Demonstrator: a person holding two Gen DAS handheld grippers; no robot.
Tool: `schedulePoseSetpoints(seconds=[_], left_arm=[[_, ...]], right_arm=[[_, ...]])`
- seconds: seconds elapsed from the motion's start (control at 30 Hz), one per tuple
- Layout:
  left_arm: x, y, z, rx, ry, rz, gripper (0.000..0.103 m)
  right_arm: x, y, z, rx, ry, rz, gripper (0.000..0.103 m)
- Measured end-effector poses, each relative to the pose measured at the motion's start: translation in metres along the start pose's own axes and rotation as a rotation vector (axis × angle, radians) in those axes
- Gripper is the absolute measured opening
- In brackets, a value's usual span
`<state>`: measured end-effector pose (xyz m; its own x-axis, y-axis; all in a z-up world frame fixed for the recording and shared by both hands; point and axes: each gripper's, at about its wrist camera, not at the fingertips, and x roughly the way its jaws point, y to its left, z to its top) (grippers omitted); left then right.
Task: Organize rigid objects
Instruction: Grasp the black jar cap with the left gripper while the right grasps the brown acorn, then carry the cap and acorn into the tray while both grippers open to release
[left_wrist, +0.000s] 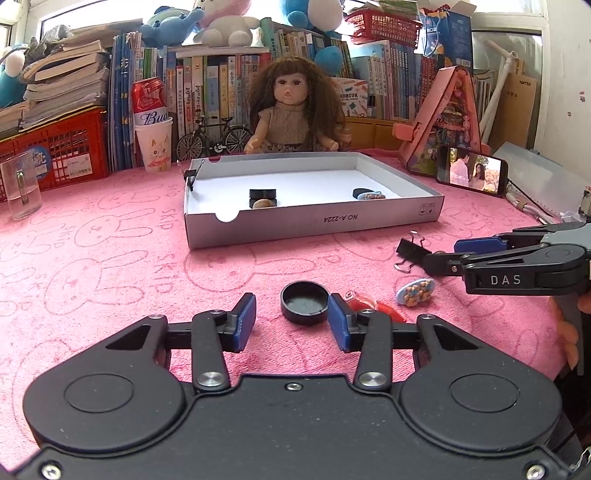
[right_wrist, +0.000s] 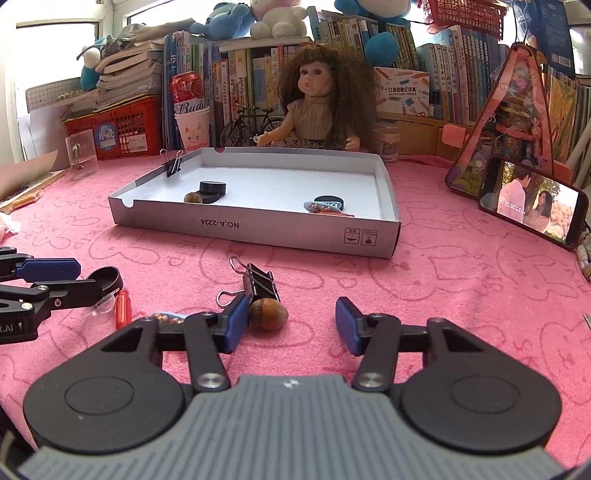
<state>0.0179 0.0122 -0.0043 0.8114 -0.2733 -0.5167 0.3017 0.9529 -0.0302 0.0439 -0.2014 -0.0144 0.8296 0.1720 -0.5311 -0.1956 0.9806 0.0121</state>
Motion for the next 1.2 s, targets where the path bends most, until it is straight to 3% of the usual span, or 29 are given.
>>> schedulePoseSetpoints(seconds=[0.47,0.77,0.87,0.97,1.2], left_arm=[[0.011,-0.003,0.001,-0.014,0.001,0.017,0.041],[0.015,-0.006,0.001,-0.002,-0.005,0.032,0.041],[0.015,-0.006,0.001,-0.012,-0.006,0.04,0.03],[0.015,-0.004,0.003,-0.032,-0.003,0.042,0.03],[0.014,-0.004,0.008,-0.038,-0.012,0.043,0.03]], right_arm=[[0.001,0.005,-0.002,-0.023,-0.009,0.001,0.054],[-0.001,0.006,-0.004,-0.032,-0.027,0.017,0.039],[-0.002,0.007,-0.005,-0.038,-0.032,0.025,0.034],[-0.003,0.008,-0.005,-0.04,-0.046,0.033,0.026],[-0.01,0.007,-0.005,-0.02,-0.099,0.011,0.025]])
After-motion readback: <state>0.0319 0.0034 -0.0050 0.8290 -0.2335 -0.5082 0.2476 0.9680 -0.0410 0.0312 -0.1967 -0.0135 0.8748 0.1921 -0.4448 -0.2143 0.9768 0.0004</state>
